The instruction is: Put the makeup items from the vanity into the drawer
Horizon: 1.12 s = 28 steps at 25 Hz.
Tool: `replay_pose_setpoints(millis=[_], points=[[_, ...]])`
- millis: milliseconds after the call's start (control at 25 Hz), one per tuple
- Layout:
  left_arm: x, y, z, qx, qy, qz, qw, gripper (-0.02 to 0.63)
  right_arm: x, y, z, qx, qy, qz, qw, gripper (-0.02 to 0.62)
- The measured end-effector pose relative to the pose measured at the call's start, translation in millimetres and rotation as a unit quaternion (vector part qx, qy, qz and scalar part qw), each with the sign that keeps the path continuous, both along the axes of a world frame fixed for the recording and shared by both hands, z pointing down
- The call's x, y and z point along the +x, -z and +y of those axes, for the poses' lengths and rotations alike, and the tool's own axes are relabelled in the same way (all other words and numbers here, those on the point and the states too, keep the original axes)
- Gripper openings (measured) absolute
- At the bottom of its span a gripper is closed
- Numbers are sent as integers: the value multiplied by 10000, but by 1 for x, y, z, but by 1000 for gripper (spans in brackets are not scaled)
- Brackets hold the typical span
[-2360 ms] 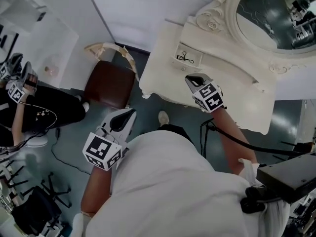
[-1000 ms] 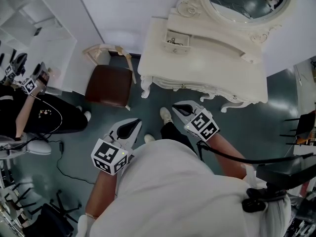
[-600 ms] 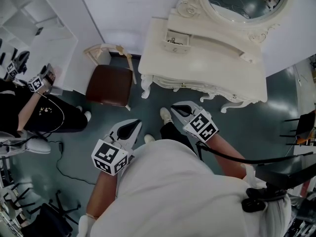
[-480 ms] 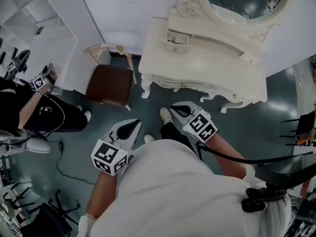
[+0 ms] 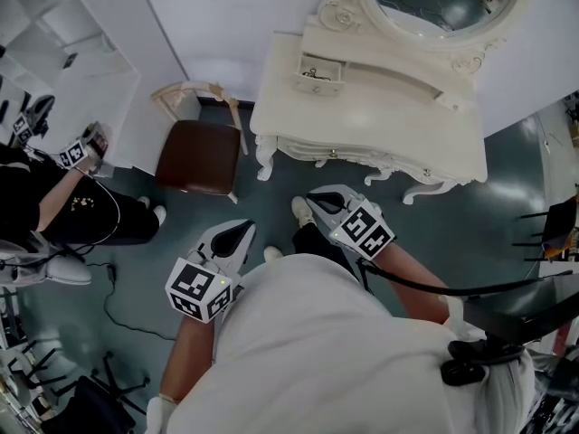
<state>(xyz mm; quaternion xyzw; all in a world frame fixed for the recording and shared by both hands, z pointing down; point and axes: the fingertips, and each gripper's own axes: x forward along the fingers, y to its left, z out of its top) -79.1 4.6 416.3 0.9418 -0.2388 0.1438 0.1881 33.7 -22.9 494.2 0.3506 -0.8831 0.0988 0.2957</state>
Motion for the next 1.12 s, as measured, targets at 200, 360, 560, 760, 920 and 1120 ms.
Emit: replay_pose_setpoints(millis=[200,360,560,760,920,1120], points=[[0,0,3,-11,-30,3,10000,2,-4,6,2,22,10,-17,10000,0],[-1,0,3,-17,-50,-3,10000,2,-6,7,2,42,-9,-21,10000,0],[-1,-4,1,-38,-53,2,10000,2,-7,4,-1,59,-3,0,10000,0],[2,-7,2,-89,-115,-20,9999,2,-5,3,-1,83,20,82,9999,0],[4,-6,-1,-106,-153,-25,9998,2,-4,2,0,18,1,75,10000,0],[11,-6,-6,-143,-210,-23,9997,2,1,2,-4,29,-30,54,10000,0]])
